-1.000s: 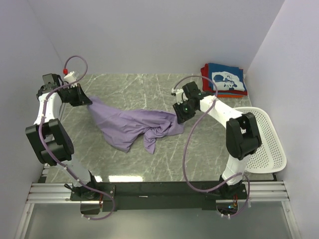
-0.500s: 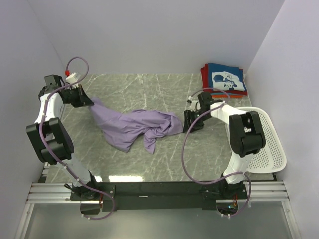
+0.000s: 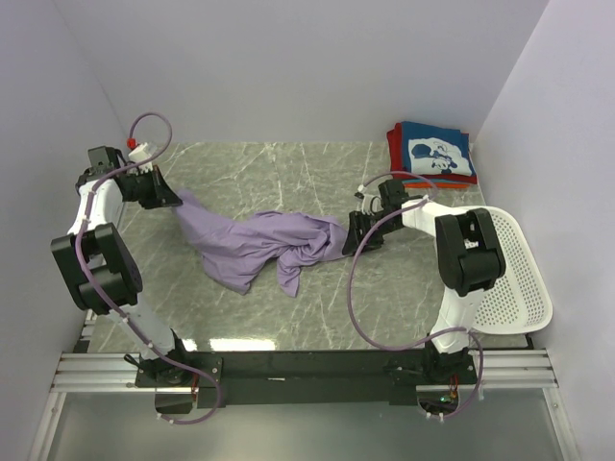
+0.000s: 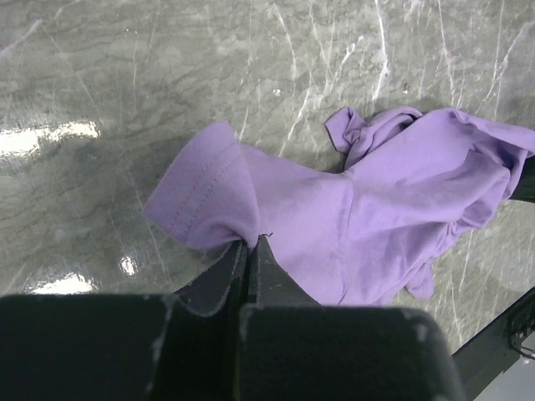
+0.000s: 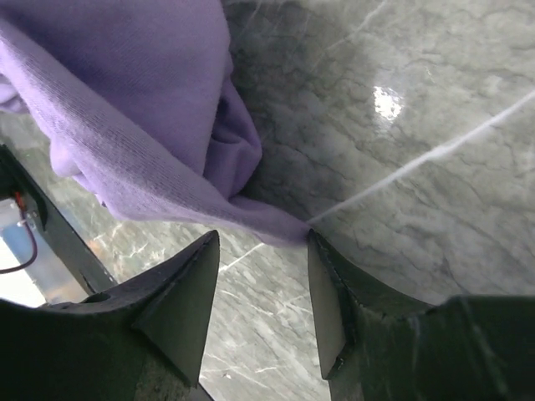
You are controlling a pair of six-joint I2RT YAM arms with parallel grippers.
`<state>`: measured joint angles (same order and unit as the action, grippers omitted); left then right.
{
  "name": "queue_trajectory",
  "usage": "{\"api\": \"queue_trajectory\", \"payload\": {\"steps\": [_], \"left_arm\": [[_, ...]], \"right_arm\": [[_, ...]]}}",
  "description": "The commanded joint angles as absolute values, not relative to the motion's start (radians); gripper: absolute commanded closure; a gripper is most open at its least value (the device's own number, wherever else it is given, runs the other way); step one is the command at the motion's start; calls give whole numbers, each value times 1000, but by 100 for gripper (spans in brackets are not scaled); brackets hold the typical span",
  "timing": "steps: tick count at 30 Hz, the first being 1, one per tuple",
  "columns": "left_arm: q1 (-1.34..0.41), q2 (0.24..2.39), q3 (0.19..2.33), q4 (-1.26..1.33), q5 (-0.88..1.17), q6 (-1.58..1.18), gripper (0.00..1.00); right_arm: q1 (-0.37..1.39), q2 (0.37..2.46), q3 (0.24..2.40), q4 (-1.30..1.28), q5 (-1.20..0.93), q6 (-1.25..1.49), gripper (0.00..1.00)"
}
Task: Fold and stack the t-shirts
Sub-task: Flatten the tshirt out
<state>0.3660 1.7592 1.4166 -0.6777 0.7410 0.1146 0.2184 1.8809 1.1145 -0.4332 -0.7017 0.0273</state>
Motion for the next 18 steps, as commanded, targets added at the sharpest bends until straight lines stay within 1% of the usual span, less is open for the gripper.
{"api": "queue_trajectory", "payload": {"steps": [1, 4, 5, 7, 9, 12, 18], "left_arm": [[367, 1764, 1453, -657, 772, 109, 99], [367, 1769, 1456, -650, 776, 101, 99], [367, 1769, 1457, -647, 778, 100, 99], [368, 1770, 1462, -652, 775, 103, 99], [374, 1766, 1483, -661, 770, 107, 99], [400, 1758, 1549, -681, 776, 118, 99], [442, 1772, 1762, -735, 789, 178, 99]], "right_arm": [[222, 1899, 1106, -402, -739, 9, 47], [222, 1895, 1109, -388, -758, 8, 65], [222, 1891, 1112, -385, -756, 9, 80], [221, 1881, 1144, -416, -752, 9, 99], [207, 1847, 1172, -483, -732, -47, 100], [177, 1778, 1255, -602, -642, -129, 100], [164, 1689, 1526, -765, -356, -285, 100]]}}
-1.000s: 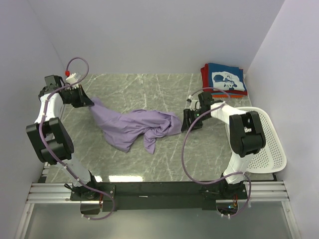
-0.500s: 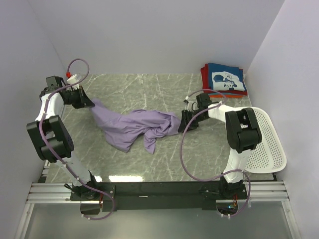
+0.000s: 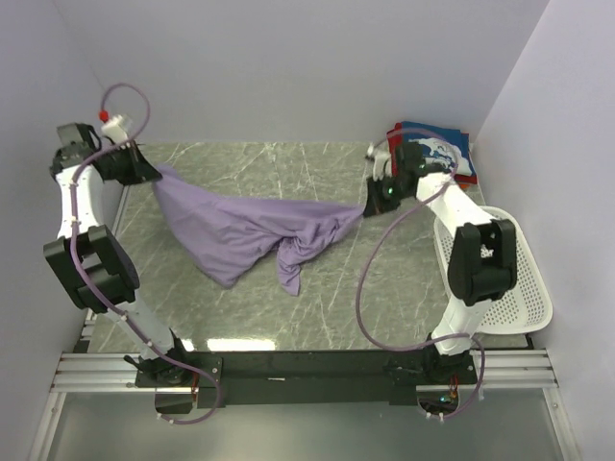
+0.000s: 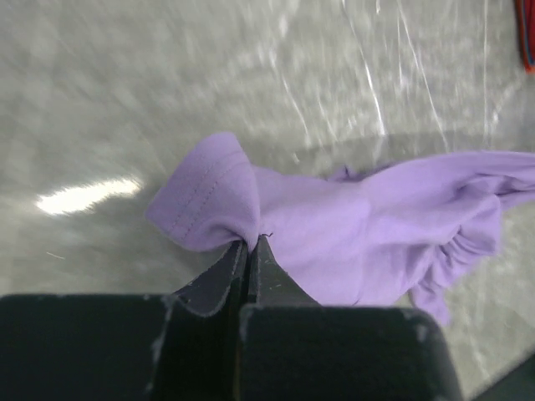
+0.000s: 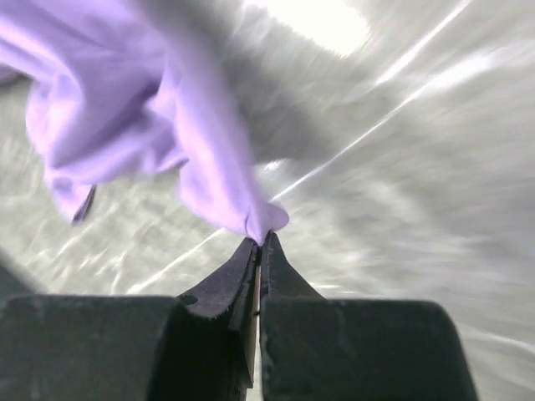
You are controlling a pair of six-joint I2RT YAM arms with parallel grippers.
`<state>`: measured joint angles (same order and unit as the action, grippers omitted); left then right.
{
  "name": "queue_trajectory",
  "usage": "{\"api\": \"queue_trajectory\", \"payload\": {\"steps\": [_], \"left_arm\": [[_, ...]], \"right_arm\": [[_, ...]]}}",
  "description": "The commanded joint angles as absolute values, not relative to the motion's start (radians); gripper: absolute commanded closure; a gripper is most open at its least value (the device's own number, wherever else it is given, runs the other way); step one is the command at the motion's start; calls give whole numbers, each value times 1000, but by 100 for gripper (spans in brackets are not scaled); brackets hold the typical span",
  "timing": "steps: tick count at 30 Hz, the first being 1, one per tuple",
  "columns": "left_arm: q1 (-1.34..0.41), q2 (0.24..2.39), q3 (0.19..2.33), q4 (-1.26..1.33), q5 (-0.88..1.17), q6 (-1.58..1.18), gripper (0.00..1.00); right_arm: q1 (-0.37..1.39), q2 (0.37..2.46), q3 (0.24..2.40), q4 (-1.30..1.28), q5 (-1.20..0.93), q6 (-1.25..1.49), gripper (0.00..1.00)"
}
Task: Fold and stack the t-shirts
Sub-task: Flatten the tshirt out
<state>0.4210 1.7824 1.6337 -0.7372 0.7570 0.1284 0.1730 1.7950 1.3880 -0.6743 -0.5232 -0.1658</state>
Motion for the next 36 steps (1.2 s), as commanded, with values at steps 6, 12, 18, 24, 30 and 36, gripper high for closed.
{"api": "queue_trajectory", "payload": {"steps": [6, 12, 18, 24, 30, 36], "left_arm": [[443, 1779, 1959, -693, 735, 166, 99], [460, 1701, 2048, -556, 666, 101, 100], [563, 1461, 1895, -292, 603, -41, 100], [652, 1157, 1682, -128, 528, -68, 100], [658, 898, 1584, -100, 373, -11, 99], [657, 888, 1779, -242, 304, 61, 99]], "right_arm": [[164, 1720, 1879, -824, -155, -360, 100], [163, 1692, 2112, -787, -31, -394, 100], [164, 1509, 2114, -666, 69, -422, 100], [163, 1260, 1988, -531, 126, -422, 100], [163, 1031, 1911, -448, 159, -411, 100], [164, 956, 1957, -387, 192, -485, 100]]}}
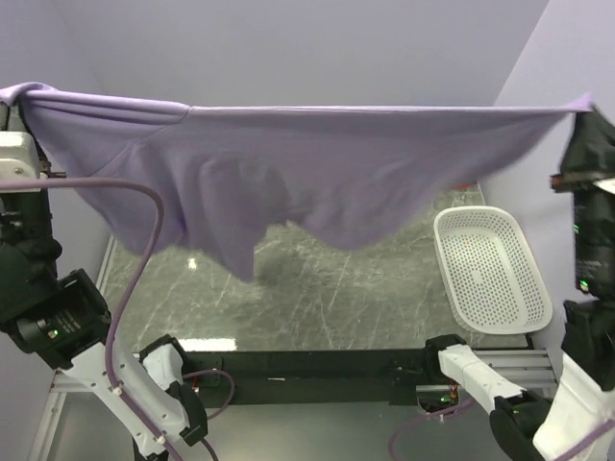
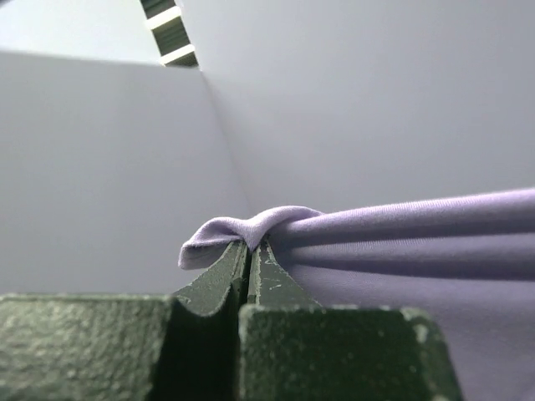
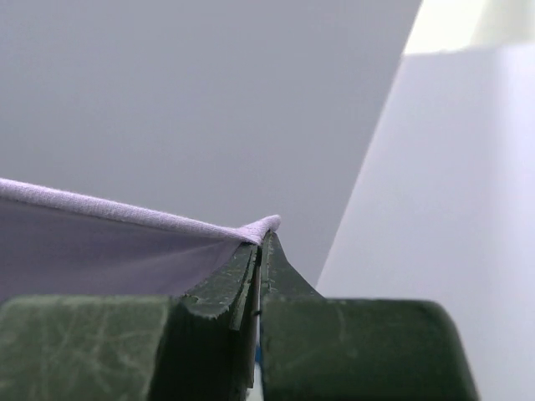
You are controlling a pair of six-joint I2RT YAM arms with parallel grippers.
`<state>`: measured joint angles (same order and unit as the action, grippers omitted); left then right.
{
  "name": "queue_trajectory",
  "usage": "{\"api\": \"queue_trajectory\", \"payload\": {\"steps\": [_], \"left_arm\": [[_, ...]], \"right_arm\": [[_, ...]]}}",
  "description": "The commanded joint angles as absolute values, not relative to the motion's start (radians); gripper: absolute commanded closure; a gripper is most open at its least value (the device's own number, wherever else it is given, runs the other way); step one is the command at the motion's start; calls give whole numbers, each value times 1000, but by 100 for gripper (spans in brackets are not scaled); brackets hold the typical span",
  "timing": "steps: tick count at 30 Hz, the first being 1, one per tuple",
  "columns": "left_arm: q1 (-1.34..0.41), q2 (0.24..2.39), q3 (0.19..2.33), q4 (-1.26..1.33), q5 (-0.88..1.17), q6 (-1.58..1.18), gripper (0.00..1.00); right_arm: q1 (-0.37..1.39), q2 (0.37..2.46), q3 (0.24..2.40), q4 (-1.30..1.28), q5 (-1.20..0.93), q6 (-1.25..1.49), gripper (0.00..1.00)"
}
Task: Fold and stack the t-shirts
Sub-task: Flatten the tshirt out
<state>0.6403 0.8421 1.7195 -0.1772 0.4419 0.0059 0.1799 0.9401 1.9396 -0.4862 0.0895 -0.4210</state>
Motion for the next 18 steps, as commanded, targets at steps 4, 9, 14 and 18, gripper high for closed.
{"api": "queue_trajectory", "payload": {"steps": [4, 9, 14, 18], "left_arm": [[657, 982, 1954, -366, 369, 92, 99], [658, 1006, 1876, -518, 508, 133, 99], [657, 988, 1579, -650, 581, 215, 99], [623, 983, 1320, -641, 600, 276, 99]], "right_arm": [[164, 995, 1976, -313, 209, -584, 100], [164, 1104, 1932, -262, 167, -620, 100], [175, 1222, 1790, -276, 66, -612, 100], [215, 1310, 1593, -221, 20, -650, 100]]}}
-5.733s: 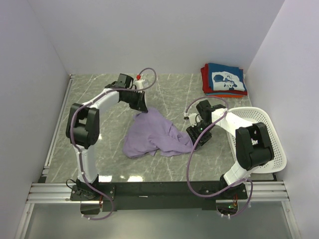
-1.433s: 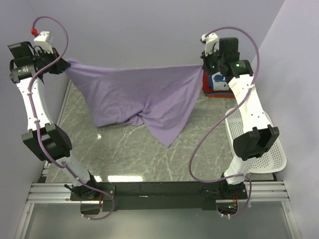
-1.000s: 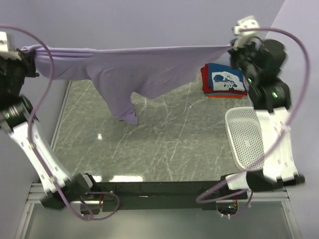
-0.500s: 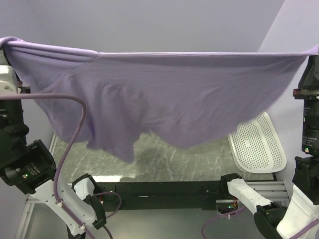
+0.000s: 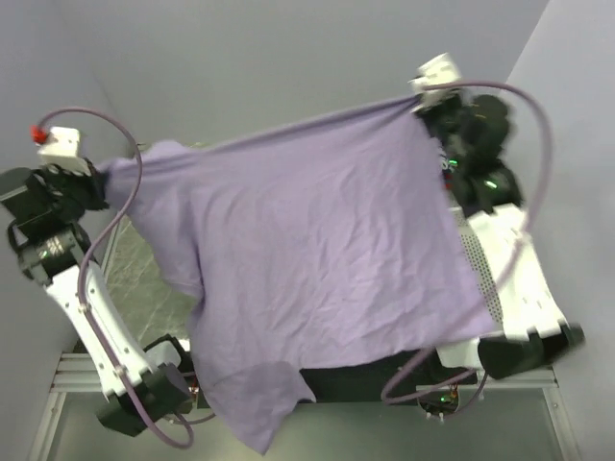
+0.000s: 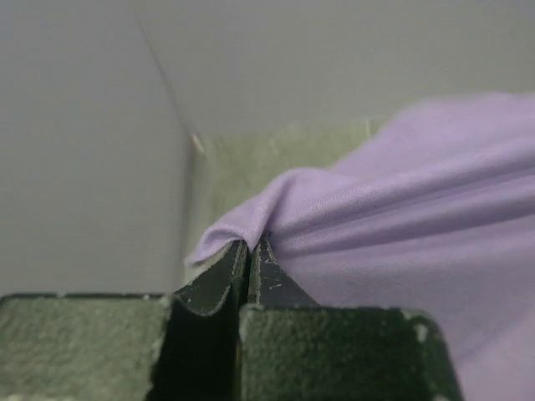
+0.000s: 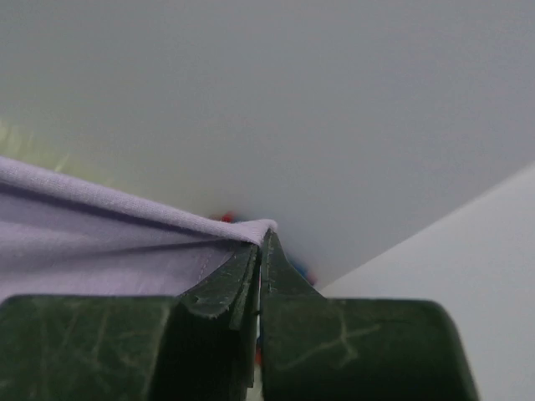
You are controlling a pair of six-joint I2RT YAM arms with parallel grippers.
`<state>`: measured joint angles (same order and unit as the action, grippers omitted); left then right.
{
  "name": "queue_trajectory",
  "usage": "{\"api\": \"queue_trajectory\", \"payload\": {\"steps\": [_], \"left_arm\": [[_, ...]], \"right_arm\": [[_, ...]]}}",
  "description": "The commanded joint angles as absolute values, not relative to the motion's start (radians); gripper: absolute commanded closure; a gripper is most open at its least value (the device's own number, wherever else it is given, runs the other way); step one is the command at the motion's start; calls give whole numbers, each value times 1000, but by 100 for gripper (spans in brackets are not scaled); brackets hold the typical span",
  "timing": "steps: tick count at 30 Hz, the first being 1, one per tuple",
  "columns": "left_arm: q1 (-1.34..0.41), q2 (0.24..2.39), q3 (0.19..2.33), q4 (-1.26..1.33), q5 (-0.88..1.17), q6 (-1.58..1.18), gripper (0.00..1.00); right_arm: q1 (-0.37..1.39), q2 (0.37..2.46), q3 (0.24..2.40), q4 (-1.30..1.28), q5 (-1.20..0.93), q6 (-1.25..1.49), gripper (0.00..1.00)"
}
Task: Fold and stack the t-shirts
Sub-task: Flatten the tshirt out, then fold the tshirt
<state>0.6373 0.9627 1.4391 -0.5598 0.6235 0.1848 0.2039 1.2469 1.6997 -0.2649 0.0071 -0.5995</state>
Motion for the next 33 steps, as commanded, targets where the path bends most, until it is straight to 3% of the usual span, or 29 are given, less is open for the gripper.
{"api": "queue_trajectory", "payload": {"steps": [1, 5, 9, 15, 21, 26, 33], "left_arm": [[602, 994, 1234, -631, 577, 285, 99], [439, 1104, 1079, -493, 378, 290, 99], [390, 1376, 1061, -359, 298, 249, 99], [388, 1800, 1366, -354, 242, 198, 100], [354, 2040, 1647, -396, 209, 199, 100], [342, 2138, 1756, -397, 169, 193, 99], [339, 2077, 1697, -350, 158, 199, 100]], "right_arm": [[224, 1328, 1566, -215, 15, -666, 100], [262, 1484, 1487, -157, 11, -675, 100], [276, 1667, 1509, -112, 38, -696, 100], [282, 1931, 1652, -86, 118, -742, 100], [285, 2107, 1802, -90, 164, -779, 100], [287, 2235, 1936, -121, 195, -785, 100], [287, 2287, 2010, -109, 192, -822, 100]]}}
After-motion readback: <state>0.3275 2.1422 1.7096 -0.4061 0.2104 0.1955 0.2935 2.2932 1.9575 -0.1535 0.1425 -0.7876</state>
